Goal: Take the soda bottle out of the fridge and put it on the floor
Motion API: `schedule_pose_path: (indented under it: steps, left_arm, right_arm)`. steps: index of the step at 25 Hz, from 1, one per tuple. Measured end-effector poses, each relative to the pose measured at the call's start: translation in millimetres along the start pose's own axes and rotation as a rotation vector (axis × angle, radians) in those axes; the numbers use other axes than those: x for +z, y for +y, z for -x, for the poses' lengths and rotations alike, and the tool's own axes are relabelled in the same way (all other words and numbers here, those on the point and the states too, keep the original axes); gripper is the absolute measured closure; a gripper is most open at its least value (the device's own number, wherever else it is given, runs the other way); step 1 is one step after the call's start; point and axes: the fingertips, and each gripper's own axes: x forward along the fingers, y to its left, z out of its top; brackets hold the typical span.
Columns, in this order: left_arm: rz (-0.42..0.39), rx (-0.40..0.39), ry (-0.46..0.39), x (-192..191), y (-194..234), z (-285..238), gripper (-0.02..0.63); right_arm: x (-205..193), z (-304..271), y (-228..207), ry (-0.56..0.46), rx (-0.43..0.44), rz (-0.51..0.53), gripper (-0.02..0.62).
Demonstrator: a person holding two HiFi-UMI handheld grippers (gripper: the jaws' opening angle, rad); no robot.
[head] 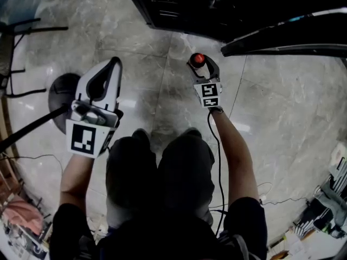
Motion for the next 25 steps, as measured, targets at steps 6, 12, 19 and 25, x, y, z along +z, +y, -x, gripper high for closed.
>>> schedule_pose_path:
  steps: [6,12,19,25]
  left_arm:
    - [0.01,-0.067,0.003,-26,-12,-16,0.583]
    - [0.003,-0.129,-0.001,-49,-27,-31,0.583]
    - [0.021,-0.155,0.004,-75,-34,-39,0.583]
    - [0.02,-0.173,0.009,-86,-38,-45,0.583]
  right_arm:
    - [-13,-7,8,0.007,0.015,0.015,0.287]
    - [-28,-10,18,0.011,0.023,0.032,0.287]
    - [-40,-11,21,0.001,0.007,0.03,0.287]
    - [-46,-15,25,-0.004,0.0,0.036,0.287]
